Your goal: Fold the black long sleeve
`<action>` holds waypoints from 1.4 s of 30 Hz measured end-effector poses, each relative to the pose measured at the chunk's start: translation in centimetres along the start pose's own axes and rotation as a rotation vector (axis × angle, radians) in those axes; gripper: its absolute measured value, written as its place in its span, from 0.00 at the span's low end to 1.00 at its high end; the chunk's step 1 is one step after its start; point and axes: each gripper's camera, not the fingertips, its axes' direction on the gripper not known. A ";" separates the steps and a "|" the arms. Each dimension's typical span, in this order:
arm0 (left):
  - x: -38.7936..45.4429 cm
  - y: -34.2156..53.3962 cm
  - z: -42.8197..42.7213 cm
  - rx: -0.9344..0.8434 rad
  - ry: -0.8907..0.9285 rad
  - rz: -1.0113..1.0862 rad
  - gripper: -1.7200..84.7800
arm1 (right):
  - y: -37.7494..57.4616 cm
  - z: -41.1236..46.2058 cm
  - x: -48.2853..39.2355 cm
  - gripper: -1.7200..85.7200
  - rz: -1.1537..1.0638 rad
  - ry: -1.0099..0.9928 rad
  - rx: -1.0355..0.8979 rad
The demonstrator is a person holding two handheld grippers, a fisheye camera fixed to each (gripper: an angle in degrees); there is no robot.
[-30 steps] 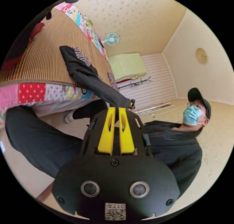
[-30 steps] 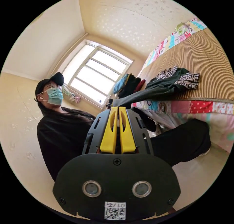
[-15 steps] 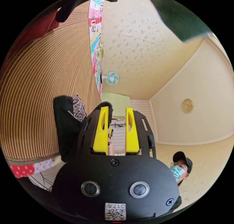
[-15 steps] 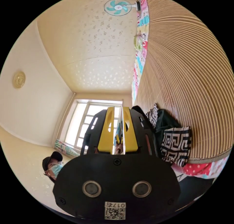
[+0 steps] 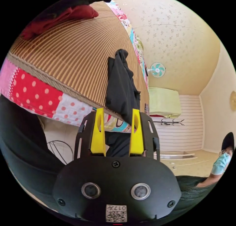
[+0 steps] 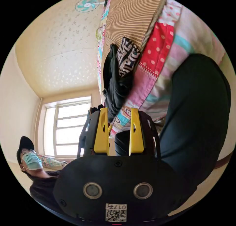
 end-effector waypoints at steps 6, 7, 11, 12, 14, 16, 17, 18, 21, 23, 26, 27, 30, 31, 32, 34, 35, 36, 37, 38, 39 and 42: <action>-2.8 -3.1 3.1 -0.032 0.205 -0.128 0.09 | -4.1 2.5 -1.2 0.07 0.018 -0.046 0.047; -2.7 -3.3 2.9 -0.026 0.282 -0.148 0.08 | -4.3 2.6 -1.7 0.07 0.011 -0.088 0.050; 2.7 -3.0 -1.3 0.049 0.386 0.014 0.07 | -4.1 1.1 -10.0 0.05 -0.193 -0.229 0.048; 5.3 -2.7 -3.3 0.080 0.391 0.094 0.07 | -3.4 0.3 -13.4 0.04 -0.287 -0.250 0.045; 9.0 -2.2 -6.2 0.141 0.425 0.214 0.07 | -2.3 -0.8 -18.1 0.04 -0.431 -0.278 0.040; 12.9 -2.0 -9.4 0.207 0.465 0.326 0.07 | -1.7 -1.3 -22.1 0.04 -0.534 -0.281 0.022; 13.7 -2.2 -9.9 0.220 0.465 0.342 0.07 | -1.8 -1.3 -24.1 0.04 -0.577 -0.261 0.007; 15.0 -2.6 -10.7 0.237 0.442 0.371 0.07 | -2.1 -0.9 -25.6 0.04 -0.597 -0.224 -0.009; 16.7 -4.7 -11.0 0.229 0.415 0.339 0.07 | -4.2 1.2 -27.6 0.04 -0.605 -0.119 -0.056; 17.3 -5.7 -10.8 0.211 0.476 0.328 0.07 | -5.3 2.2 -28.2 0.04 -0.600 -0.088 -0.071; 19.2 -6.2 -11.6 0.218 0.505 0.390 0.07 | -4.9 2.1 -30.0 0.04 -0.672 -0.179 -0.074; 19.7 -5.9 -12.2 0.235 0.483 0.422 0.07 | -4.2 1.7 -30.8 0.04 -0.723 -0.199 -0.064; 18.8 -4.8 -12.6 0.251 0.413 0.473 0.07 | -2.2 1.4 -30.3 0.04 -0.782 -0.174 -0.062; 17.3 -4.3 -12.0 0.236 0.391 0.457 0.07 | -1.9 1.5 -29.6 0.04 -0.773 -0.159 -0.065; 16.3 -4.0 -11.5 0.224 0.379 0.438 0.07 | -1.4 1.8 -27.4 0.04 -0.733 -0.117 -0.071; 10.8 -2.0 -8.5 0.168 0.325 0.332 0.07 | -0.7 2.5 -22.5 0.04 -0.636 -0.040 -0.065; 9.2 -1.2 -7.6 0.158 0.307 0.301 0.07 | -0.1 3.1 -17.8 0.04 -0.549 0.012 -0.048; 5.6 0.3 -5.7 0.138 0.269 0.221 0.08 | 0.5 3.6 -12.1 0.04 -0.412 0.065 -0.055; 1.8 1.9 -4.0 0.112 0.247 0.116 0.10 | 0.8 3.8 -9.0 0.04 -0.330 0.093 -0.067; -0.1 2.7 -3.3 0.103 0.248 0.064 0.12 | 2.0 3.8 -3.3 0.04 -0.187 0.144 -0.074; -3.4 4.2 -2.3 0.099 0.259 -0.013 0.14 | 3.7 3.3 1.5 0.03 -0.060 0.162 -0.060; -7.6 6.7 -1.8 0.143 0.234 -0.127 0.15 | 7.4 1.8 6.3 0.03 0.065 0.118 0.011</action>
